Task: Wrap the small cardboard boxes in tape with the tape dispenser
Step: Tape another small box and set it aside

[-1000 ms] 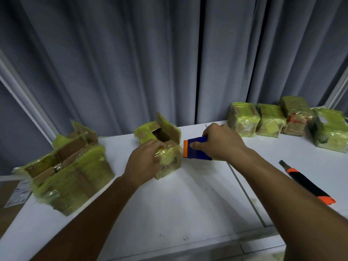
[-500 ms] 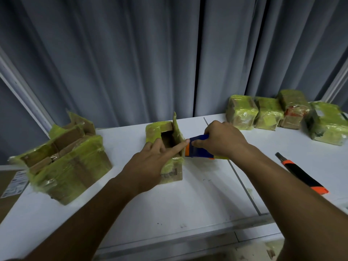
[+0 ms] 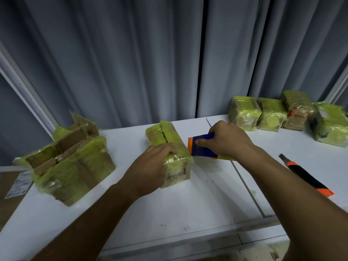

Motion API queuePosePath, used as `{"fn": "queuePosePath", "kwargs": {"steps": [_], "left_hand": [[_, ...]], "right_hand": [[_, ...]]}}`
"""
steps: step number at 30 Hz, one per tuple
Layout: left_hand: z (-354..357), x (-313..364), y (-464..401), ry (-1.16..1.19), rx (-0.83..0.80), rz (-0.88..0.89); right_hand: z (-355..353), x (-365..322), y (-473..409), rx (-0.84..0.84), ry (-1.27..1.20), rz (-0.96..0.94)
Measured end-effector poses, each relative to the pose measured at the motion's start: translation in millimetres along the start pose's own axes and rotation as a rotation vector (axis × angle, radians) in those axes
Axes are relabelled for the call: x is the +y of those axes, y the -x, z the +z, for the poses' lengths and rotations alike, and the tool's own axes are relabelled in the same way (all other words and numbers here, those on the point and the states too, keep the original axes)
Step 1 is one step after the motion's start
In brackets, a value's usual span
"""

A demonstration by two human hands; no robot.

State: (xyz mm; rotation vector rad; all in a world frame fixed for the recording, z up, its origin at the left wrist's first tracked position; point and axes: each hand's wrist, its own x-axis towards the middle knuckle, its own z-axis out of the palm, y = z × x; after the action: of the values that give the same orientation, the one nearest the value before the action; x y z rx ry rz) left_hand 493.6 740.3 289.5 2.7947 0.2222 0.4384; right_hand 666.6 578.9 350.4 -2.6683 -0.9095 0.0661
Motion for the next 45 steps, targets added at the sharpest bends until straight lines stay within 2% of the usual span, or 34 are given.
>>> {"fn": "queuePosePath", "kwargs": {"steps": [8,15,19,23,25,29,32,37,39,45], "left_hand": [[12.4,-11.4,2.6,-0.01,0.01,-0.042],[16.3,3.3,-1.6,0.007,-0.066,-0.031],[9.8,17.9,-2.8,-0.099,-0.058,0.008],[-2.5,8.5,-1.5,-0.12,-0.198,0.064],[-5.1,0.8,0.2,-0.106,-0.219,0.084],[3.9,5.1,0.6,-0.107,-0.189,0.104],[19.2,19.5,5.9,-0.103,-0.089,0.127],[39.9,49.7,13.7,-0.037,0.084,0.115],[41.2,49.2,14.5,-0.025,0.088,0.12],[45.5,39.0,25.7,-0.222,0.122,0.197]], "right_hand": [[-12.2,11.1,2.3,0.04,-0.08,0.037],[-30.3,24.8,3.2,0.074,-0.212,0.073],[-41.7,31.6,3.9,0.121,-0.305,0.083],[-44.2,32.9,3.3,0.134,-0.389,0.096],[-45.7,29.8,5.4,0.121,-0.422,0.091],[-53.6,19.5,10.9,0.092,-0.505,0.063],[-63.0,11.6,17.0,0.054,-0.578,0.055],[-72.0,2.0,22.6,-0.024,-0.565,0.022],[-74.9,-0.3,22.9,-0.058,-0.548,0.021],[-77.8,-3.8,20.8,-0.124,-0.541,-0.007]]}}
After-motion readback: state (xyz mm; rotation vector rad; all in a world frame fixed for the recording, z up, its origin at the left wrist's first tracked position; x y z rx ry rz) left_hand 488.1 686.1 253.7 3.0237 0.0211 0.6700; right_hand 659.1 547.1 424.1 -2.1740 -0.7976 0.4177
